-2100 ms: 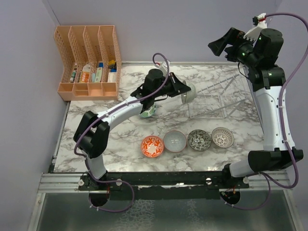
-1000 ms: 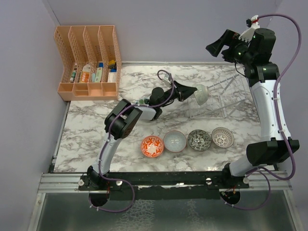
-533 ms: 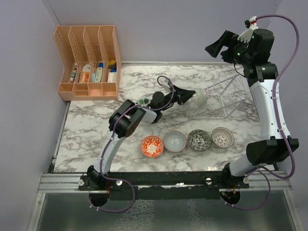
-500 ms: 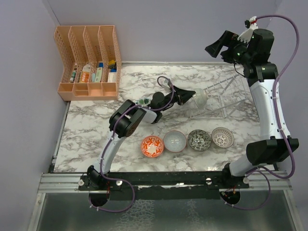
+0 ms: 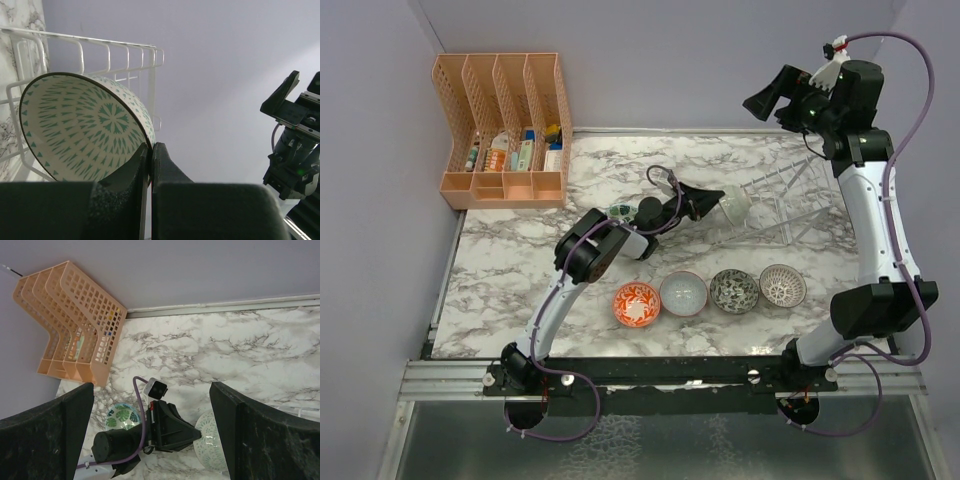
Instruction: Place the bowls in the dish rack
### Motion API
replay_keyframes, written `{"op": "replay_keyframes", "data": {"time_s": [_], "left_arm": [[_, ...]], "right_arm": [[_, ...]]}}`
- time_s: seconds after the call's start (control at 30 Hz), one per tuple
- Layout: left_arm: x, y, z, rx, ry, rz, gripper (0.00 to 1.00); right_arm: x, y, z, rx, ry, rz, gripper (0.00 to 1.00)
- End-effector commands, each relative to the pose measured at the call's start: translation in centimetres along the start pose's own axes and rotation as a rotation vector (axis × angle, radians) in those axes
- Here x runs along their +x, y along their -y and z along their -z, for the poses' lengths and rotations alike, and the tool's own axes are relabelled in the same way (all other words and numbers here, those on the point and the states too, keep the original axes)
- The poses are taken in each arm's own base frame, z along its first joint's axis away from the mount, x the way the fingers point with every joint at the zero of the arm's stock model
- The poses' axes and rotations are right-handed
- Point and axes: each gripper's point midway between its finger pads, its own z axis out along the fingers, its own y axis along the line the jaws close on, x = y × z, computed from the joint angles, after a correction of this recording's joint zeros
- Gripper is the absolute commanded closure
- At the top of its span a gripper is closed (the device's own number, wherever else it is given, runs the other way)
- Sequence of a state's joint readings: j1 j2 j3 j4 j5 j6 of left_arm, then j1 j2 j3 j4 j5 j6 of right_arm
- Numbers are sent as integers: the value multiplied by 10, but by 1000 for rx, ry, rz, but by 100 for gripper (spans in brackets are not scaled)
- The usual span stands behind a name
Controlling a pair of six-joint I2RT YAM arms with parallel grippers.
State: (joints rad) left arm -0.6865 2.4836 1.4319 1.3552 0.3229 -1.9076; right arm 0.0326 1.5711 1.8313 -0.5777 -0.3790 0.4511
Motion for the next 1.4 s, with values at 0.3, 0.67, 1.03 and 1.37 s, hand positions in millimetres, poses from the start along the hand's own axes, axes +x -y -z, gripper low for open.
{"op": "replay_keyframes", "data": {"time_s": [0.3,0.67,1.03,1.37], "left_arm": [[12,41,-10,174,-52,-4,100],[29,24,-22,-46,-143,-48,100],[30,-13,-23,-158,-170,-28,100],[28,-31,-17,-208,-173,11,90]], "right_arm": [[4,5,-6,-4,-24,10,0],[6,1,-5,-24,-33,-4,0],[9,0,-8,-42,-42,-5,0],[12,0,-10,-49,-48,-8,0]]}}
